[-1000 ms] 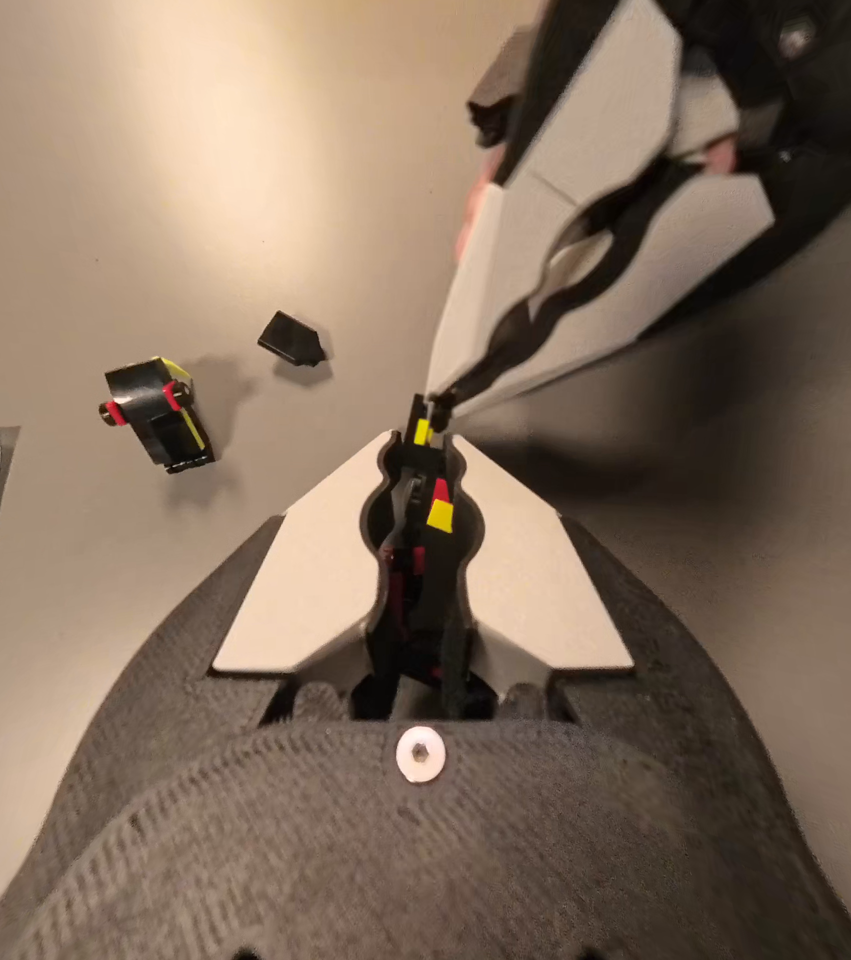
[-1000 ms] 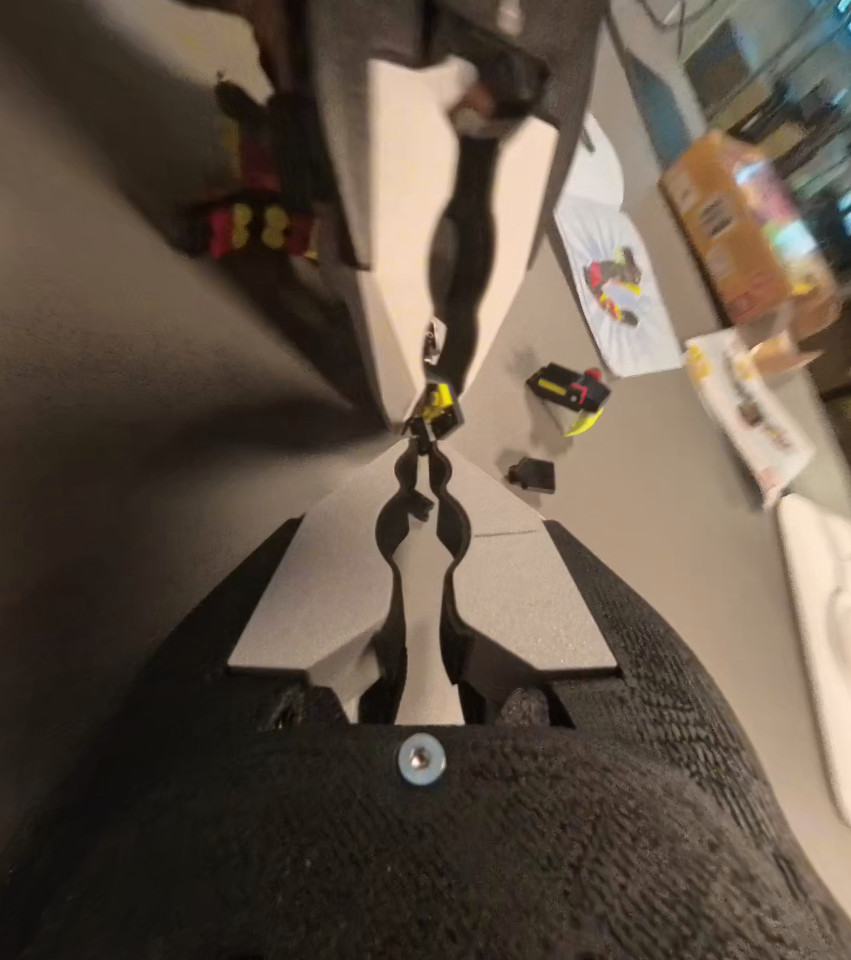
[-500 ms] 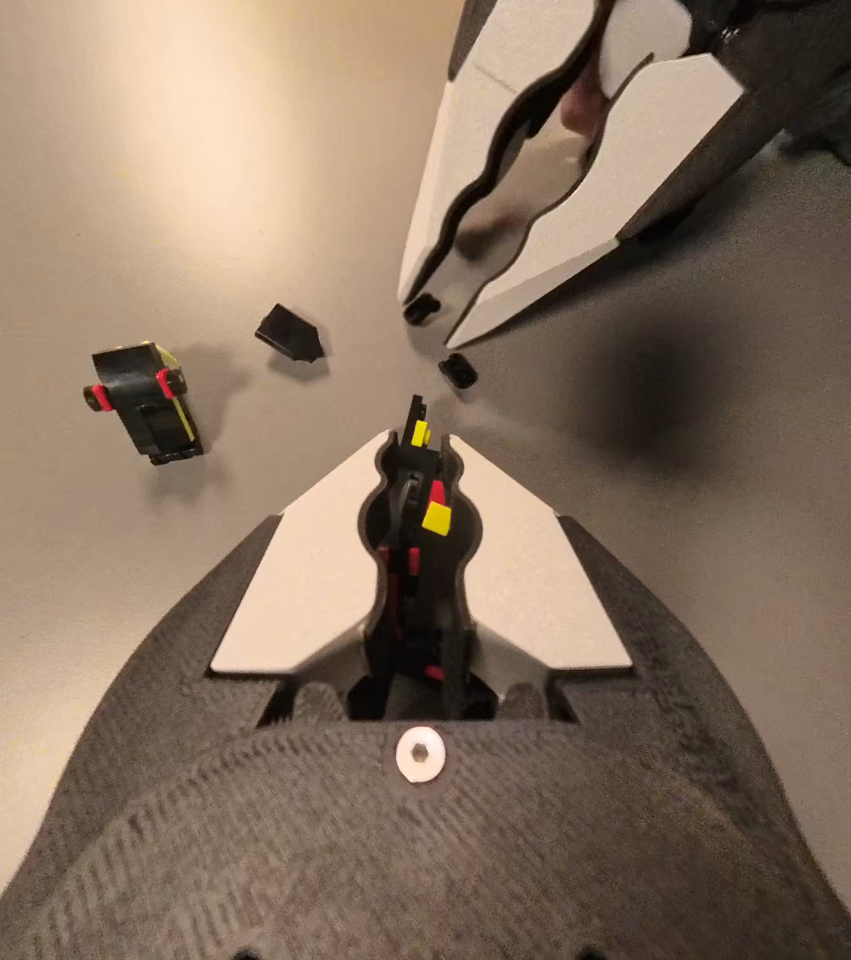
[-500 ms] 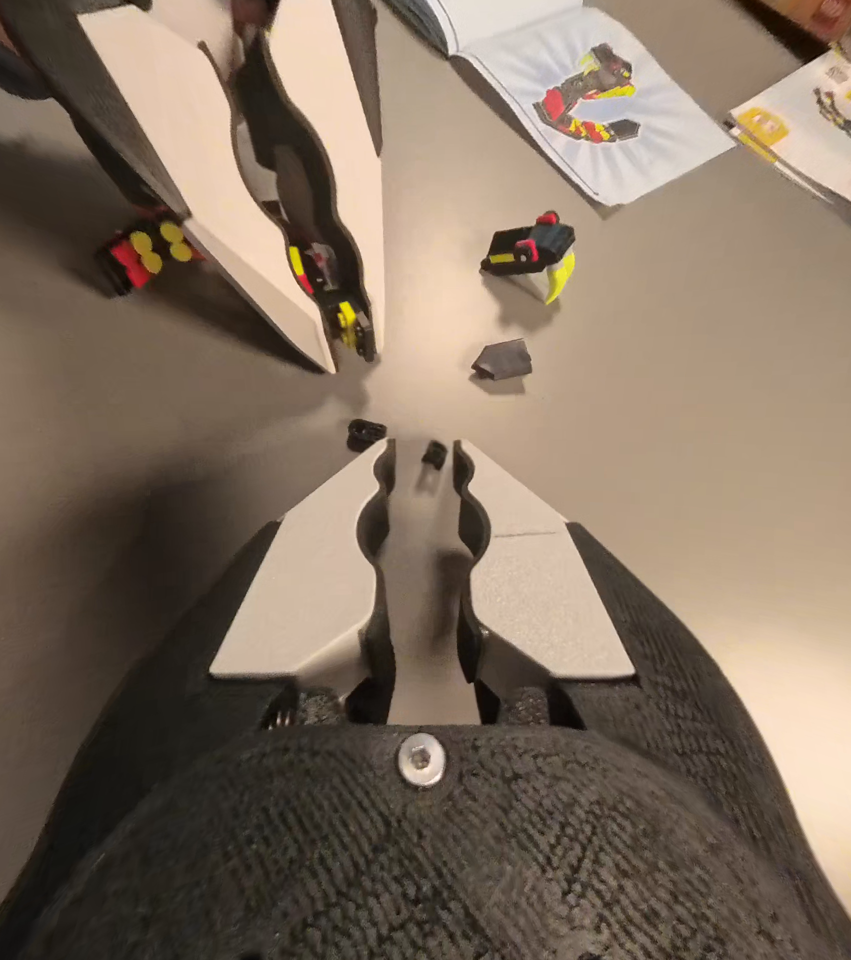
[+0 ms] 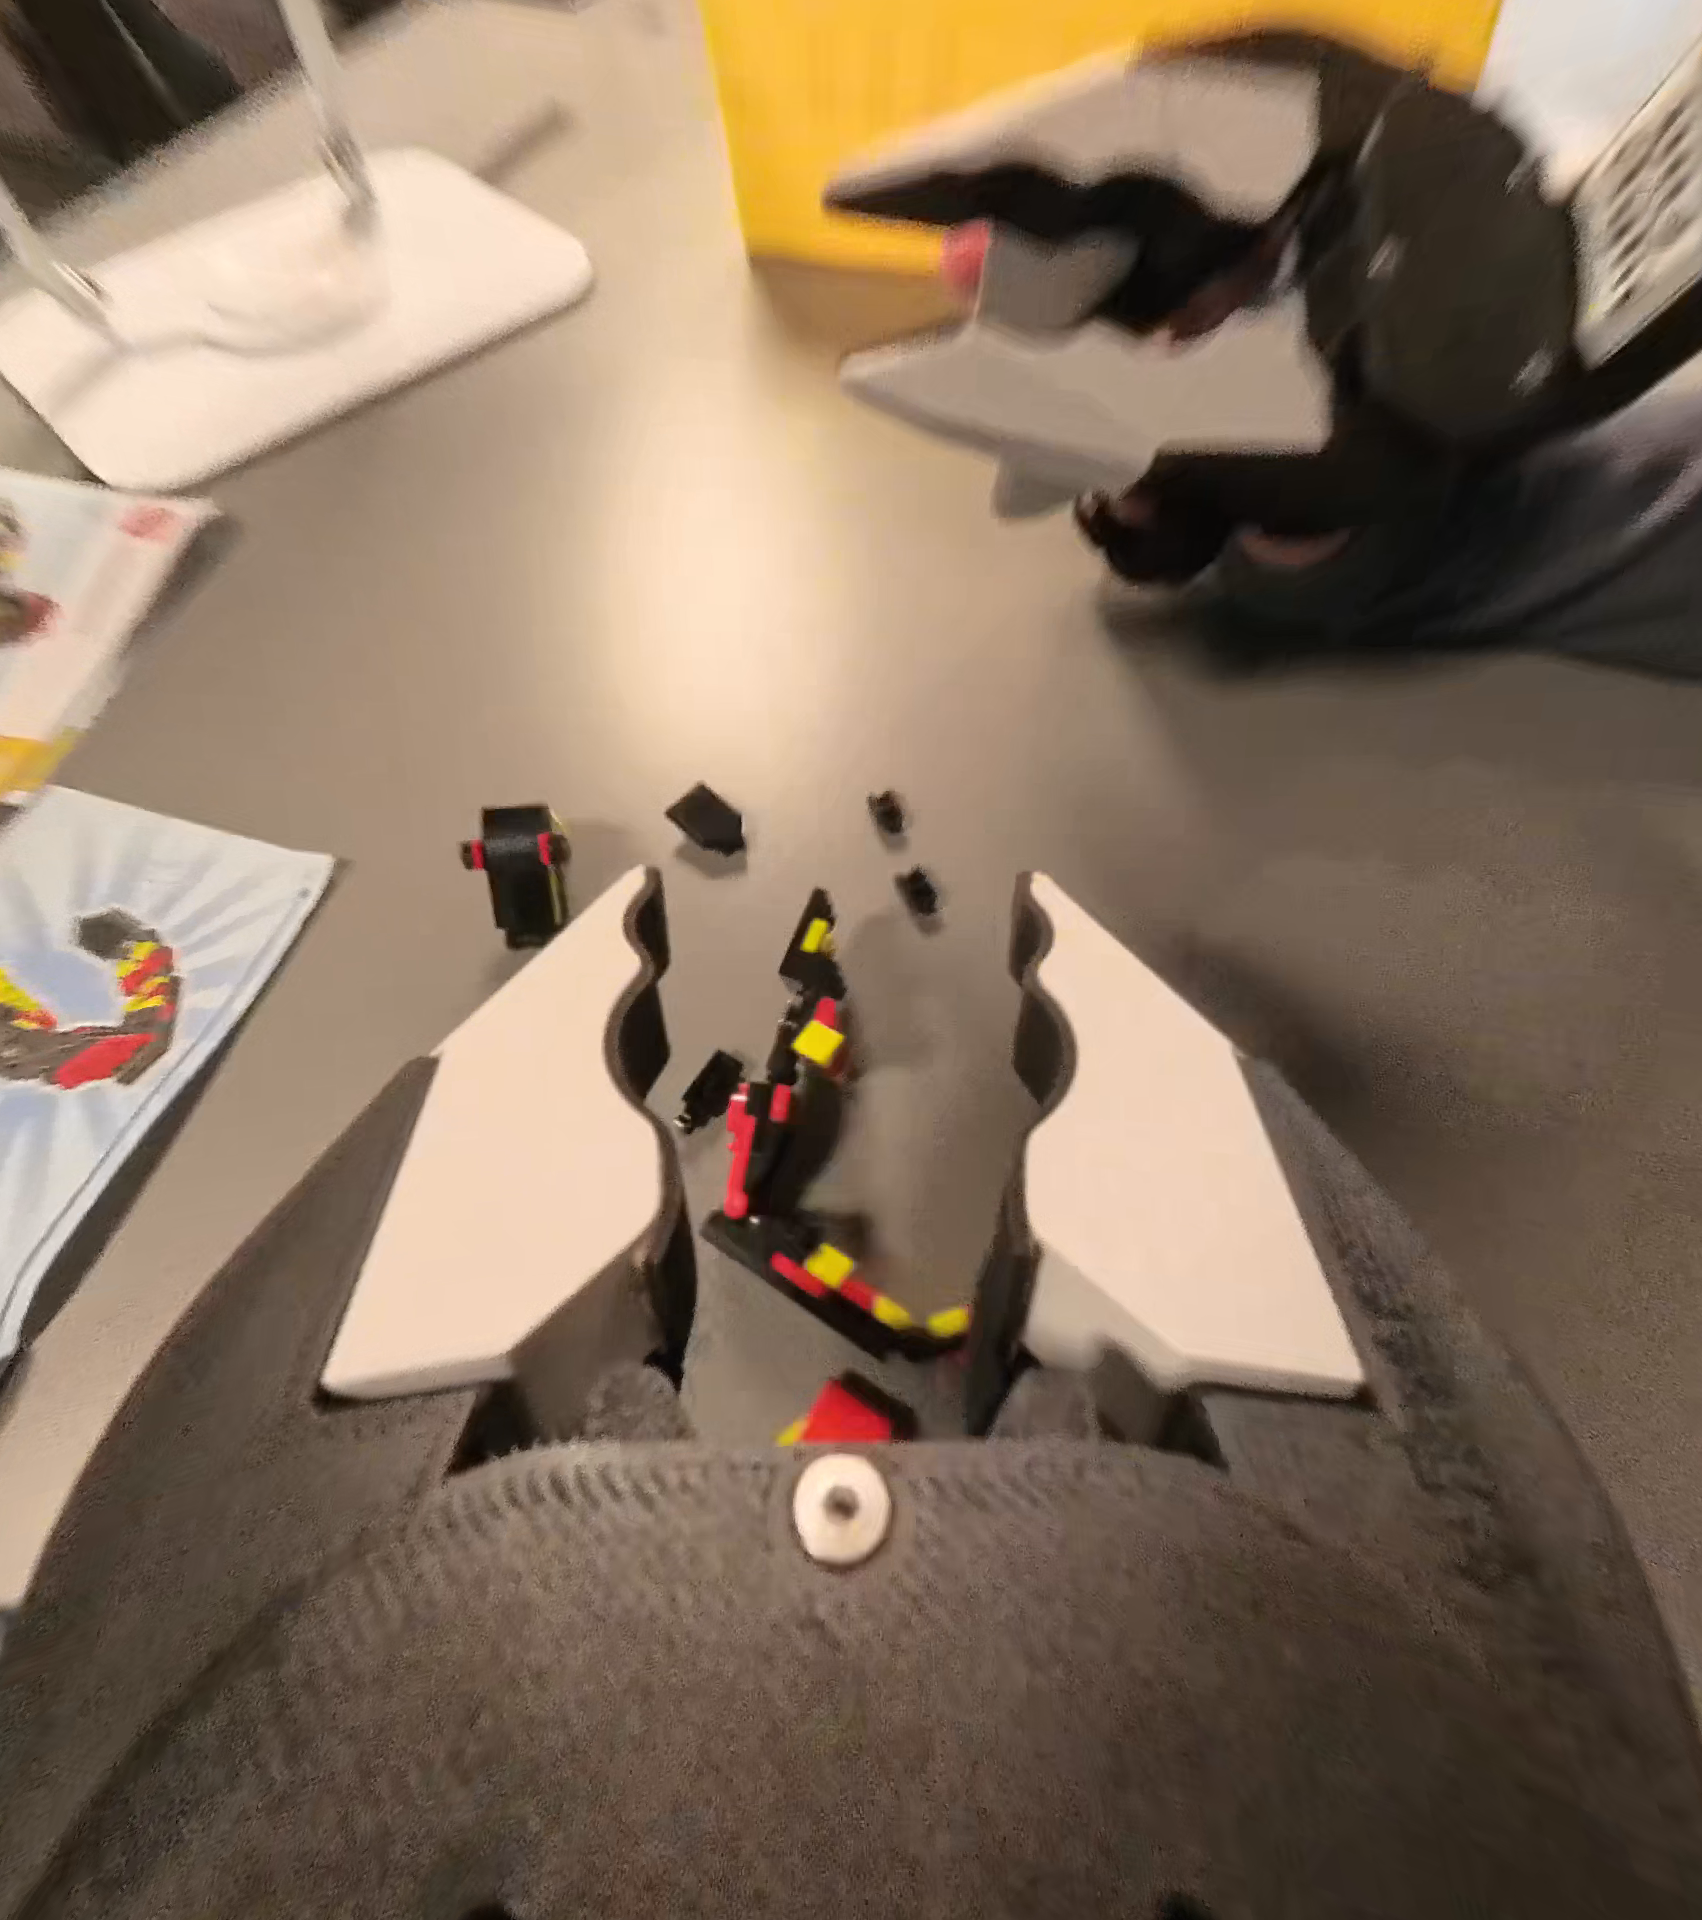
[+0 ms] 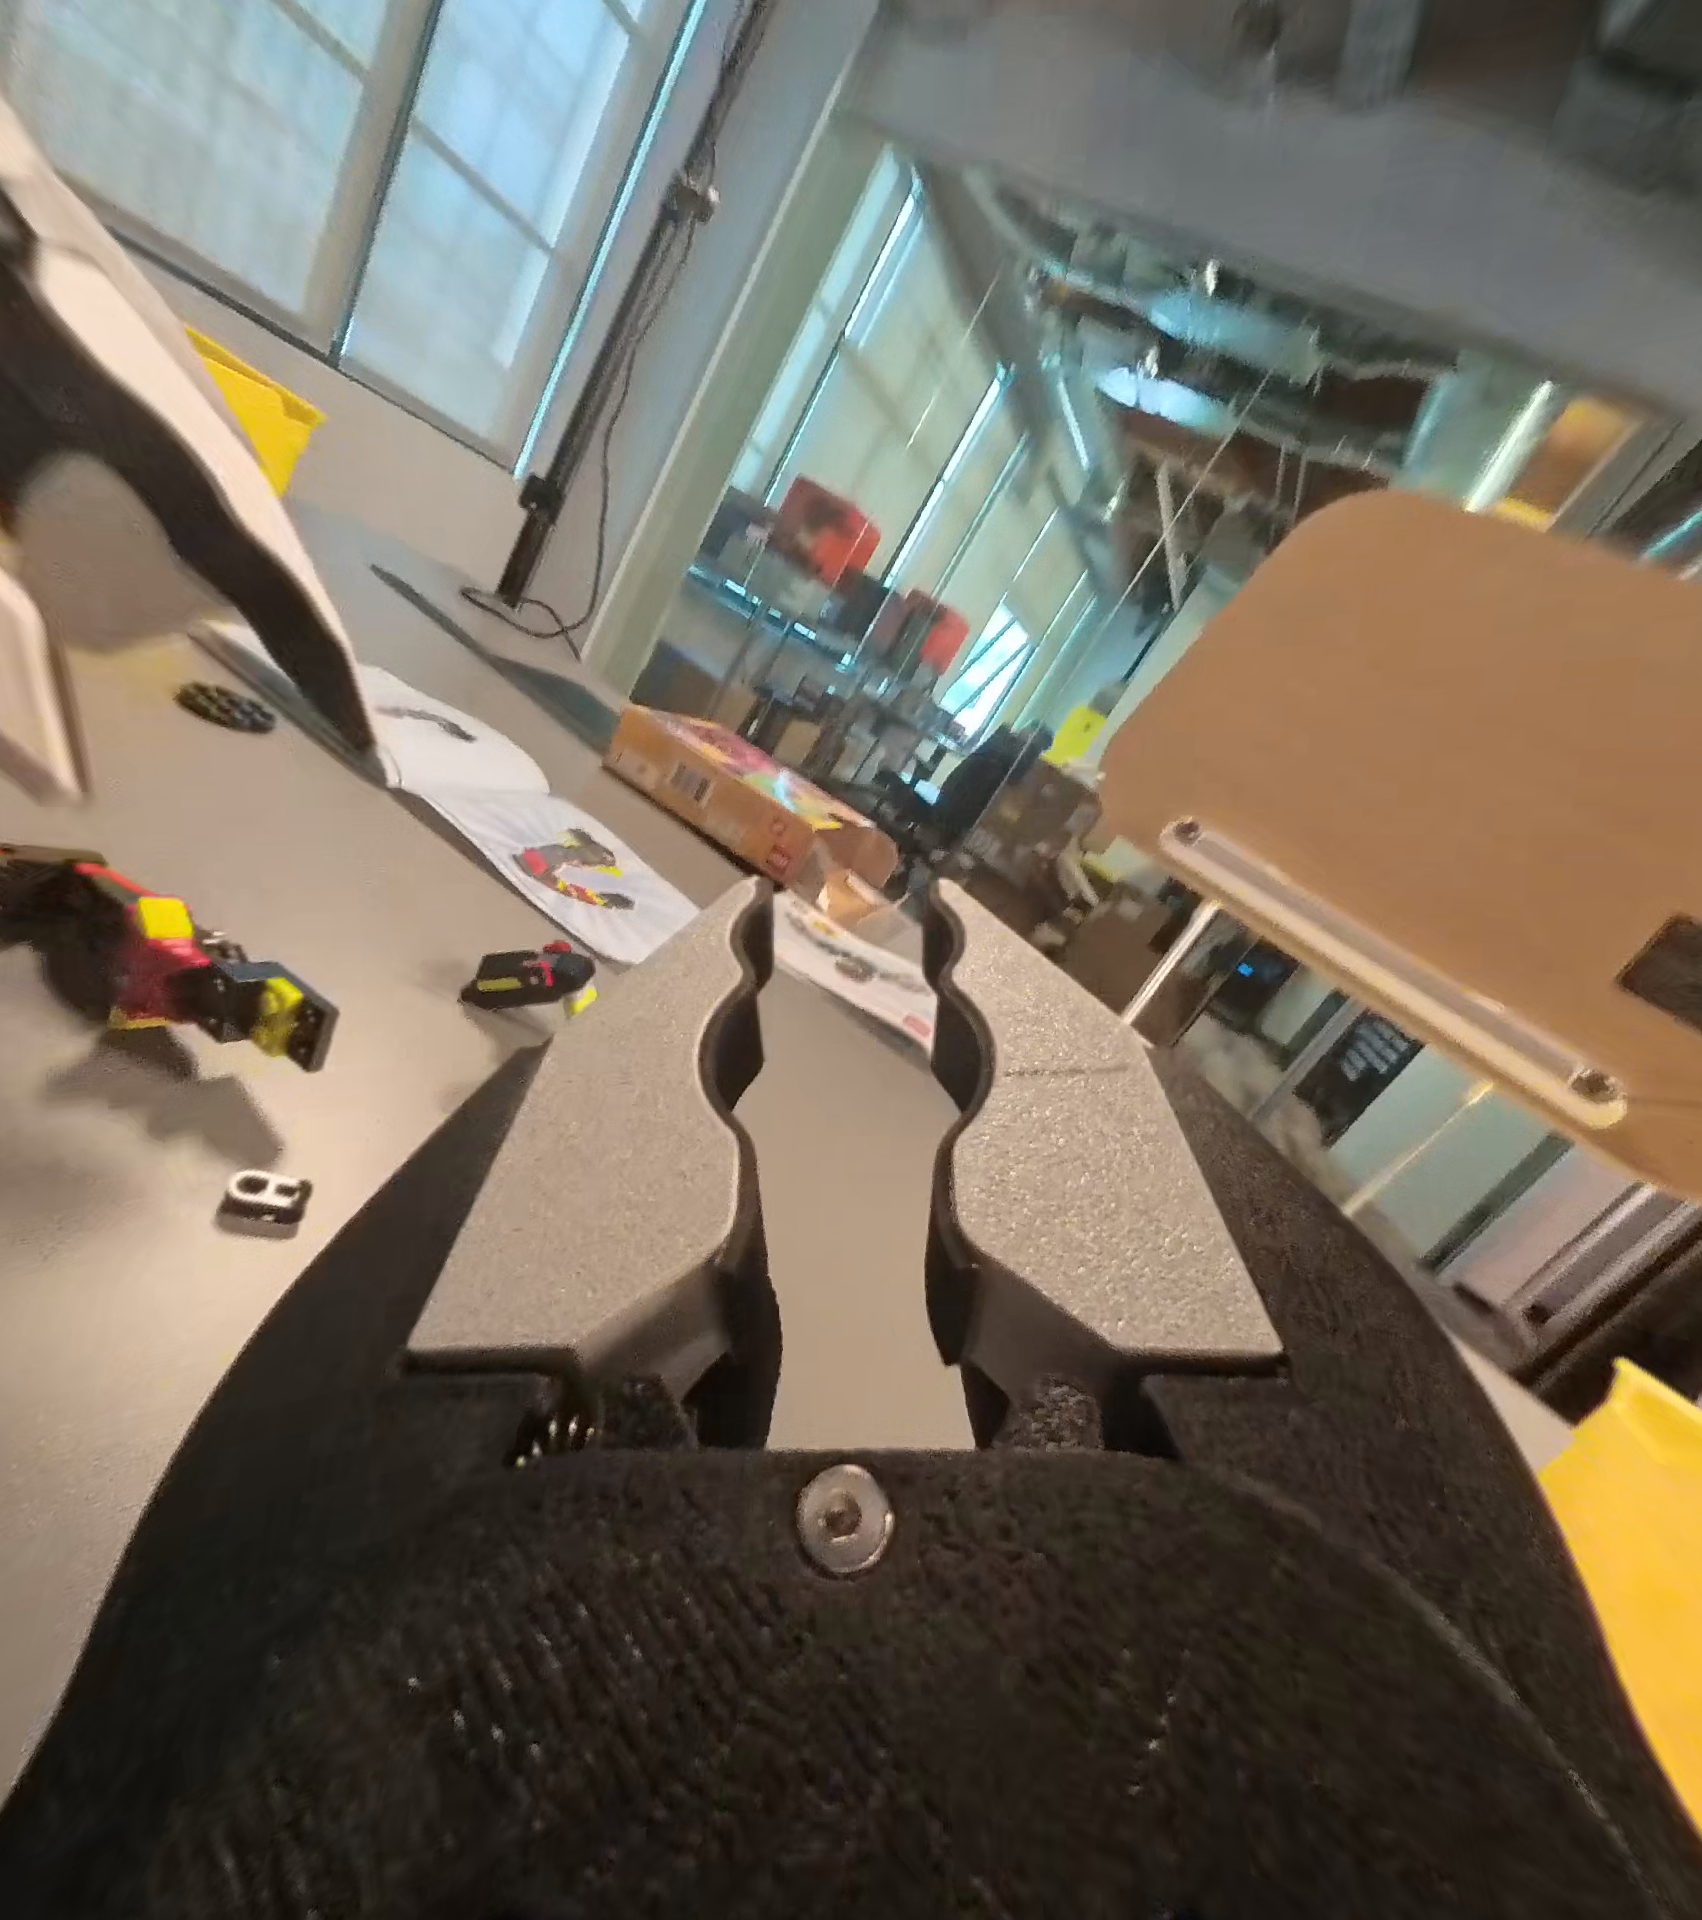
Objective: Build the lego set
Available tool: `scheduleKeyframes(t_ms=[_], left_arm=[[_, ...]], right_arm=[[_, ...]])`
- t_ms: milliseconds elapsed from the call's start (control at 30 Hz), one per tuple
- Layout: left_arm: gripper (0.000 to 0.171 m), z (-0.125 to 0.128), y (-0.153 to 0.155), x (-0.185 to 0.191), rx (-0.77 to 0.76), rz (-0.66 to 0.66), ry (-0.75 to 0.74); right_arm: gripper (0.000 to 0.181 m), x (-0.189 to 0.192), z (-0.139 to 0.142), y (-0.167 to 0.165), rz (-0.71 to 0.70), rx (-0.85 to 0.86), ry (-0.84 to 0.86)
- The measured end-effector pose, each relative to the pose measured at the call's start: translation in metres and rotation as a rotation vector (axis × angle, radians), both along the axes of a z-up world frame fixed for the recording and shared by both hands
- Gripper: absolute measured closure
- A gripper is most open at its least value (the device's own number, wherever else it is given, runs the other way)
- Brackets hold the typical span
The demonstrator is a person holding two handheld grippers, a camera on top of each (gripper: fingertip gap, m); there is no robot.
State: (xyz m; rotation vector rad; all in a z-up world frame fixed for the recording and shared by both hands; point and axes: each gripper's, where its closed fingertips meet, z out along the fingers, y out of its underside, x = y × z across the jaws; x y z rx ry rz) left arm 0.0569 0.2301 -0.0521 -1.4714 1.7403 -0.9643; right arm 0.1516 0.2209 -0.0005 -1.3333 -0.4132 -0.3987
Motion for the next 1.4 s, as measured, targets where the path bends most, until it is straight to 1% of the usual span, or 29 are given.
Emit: scheduleKeyframes(t_ms=[100,167,200,267,400,467,567,667,733,833,933,1100,1200,1267,1400], left_arm=[[0.100,0.040,-0.016,-0.036,0.011,0.081,-0.209],[0.099,0.056,-0.020,-0.075,0.077,0.185,-0.314],[0.099,0.060,-0.018,-0.100,0.121,0.261,-0.350],[0.102,0.063,-0.013,-0.154,0.170,0.431,-0.382],[0.102,0.054,-0.016,-0.258,0.116,0.752,-0.359],[0.102,0.052,-0.018,-0.305,0.134,0.900,-0.365],[0.100,0.059,-0.016,-0.361,0.198,1.092,-0.413],[0.090,0.072,0.002,-0.414,0.332,1.336,-0.491],[0.082,0.075,0.014,-0.438,0.371,1.444,-0.524],[0.068,0.072,0.035,-0.450,0.356,1.485,-0.533],[0.065,0.073,0.061,-0.455,0.362,1.466,-0.495],[0.071,0.087,0.099,-0.452,0.332,1.371,-0.538],[0.075,0.091,0.120,-0.447,0.315,1.325,-0.557],[0.080,0.093,0.131,-0.441,0.304,1.291,-0.563],[0.088,0.088,0.153,-0.433,0.322,1.256,-0.506]], right_arm=[[0.155,-0.008,0.011,-0.008,0.034,0.067,-0.005],[0.155,-0.013,0.018,-0.013,0.088,0.099,0.038],[0.154,-0.015,0.020,-0.014,0.104,0.108,0.054],[0.152,-0.019,0.020,-0.014,0.125,0.109,0.061],[0.152,-0.026,0.014,-0.008,0.152,0.106,0.013],[0.152,-0.025,0.013,0.001,0.164,0.094,0.029],[0.150,-0.022,0.012,0.015,0.175,0.086,0.060],[0.147,-0.016,0.013,0.024,0.151,0.084,0.076],[0.145,-0.009,0.014,0.027,0.110,0.090,0.078],[0.143,0.004,0.016,0.032,0.022,0.102,0.072],[0.142,0.022,0.017,0.040,-0.081,0.110,0.064],[0.141,0.047,0.018,0.050,-0.227,0.115,0.067],[0.141,0.059,0.018,0.050,-0.302,0.117,0.064],[0.142,0.066,0.017,0.050,-0.336,0.115,0.069],[0.142,0.076,0.017,0.051,-0.384,0.117,0.089]])
